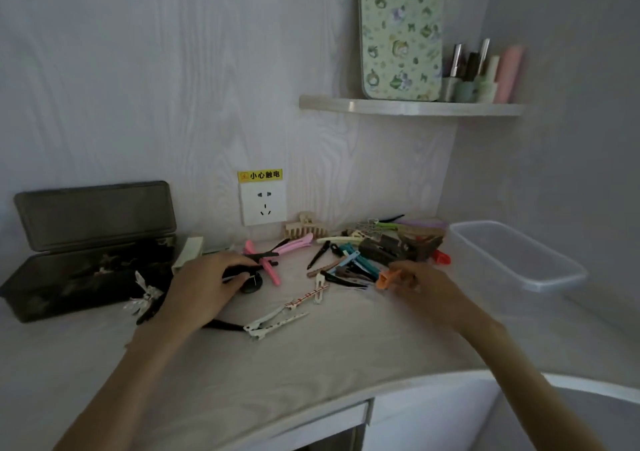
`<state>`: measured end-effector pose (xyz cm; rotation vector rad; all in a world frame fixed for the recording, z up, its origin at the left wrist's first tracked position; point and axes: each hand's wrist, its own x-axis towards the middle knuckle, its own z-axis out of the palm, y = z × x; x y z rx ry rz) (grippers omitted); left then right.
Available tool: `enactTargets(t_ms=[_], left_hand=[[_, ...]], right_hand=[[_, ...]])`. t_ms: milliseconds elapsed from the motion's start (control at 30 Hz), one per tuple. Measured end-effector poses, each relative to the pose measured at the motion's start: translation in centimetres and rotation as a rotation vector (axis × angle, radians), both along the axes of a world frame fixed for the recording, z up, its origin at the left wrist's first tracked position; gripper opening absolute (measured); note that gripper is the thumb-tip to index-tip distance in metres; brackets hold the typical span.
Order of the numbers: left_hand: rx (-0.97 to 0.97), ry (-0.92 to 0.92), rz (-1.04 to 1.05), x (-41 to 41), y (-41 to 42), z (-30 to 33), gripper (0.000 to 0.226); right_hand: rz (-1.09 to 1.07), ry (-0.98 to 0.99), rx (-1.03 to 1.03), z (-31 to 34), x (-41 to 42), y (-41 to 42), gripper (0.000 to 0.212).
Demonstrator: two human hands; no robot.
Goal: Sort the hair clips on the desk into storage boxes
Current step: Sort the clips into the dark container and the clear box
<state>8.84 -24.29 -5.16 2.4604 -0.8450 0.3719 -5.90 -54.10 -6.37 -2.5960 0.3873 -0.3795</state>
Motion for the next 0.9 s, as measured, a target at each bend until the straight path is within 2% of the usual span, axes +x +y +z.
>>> enactTargets(t_ms=[167,333,533,633,767,900], left_hand=[[-0.046,-0.199,0.045,-0.2,-2.5,-1.0,0.027],[-0.015,-0.337,0.073,-0.5,-2.5,-1.9,0.027],[-0.069,-0.356,0.079,-1.7,-2.8,-1.6,0.028],[-0.049,-0.276,0.066,-2.0,-2.5,-1.5,0.031],[0.094,-0.038,0.037,-0.4,-2.4,0.8,0.028],[0.164,0.007,-0.03,1.2,-3.6,4.6,0.025]], right_hand=[[-0.08,-0.129,-0.311,-2.9,1.3,2.4,0.039],[-0.042,-0.148,-0.302,-2.0,1.3,2.8,0.036],[-0.029,-0.13,-0.267,-1.1,0.7,3.1,0.042],[-0.008,-0.108,-0.245,-1.2,0.6,3.4,0.044],[-0.009,-0.088,-0.275,-1.4,0.3,3.7,0.054],[-0.031,-0.038,-0.289,-0.9,0.3,4.0,0.048]])
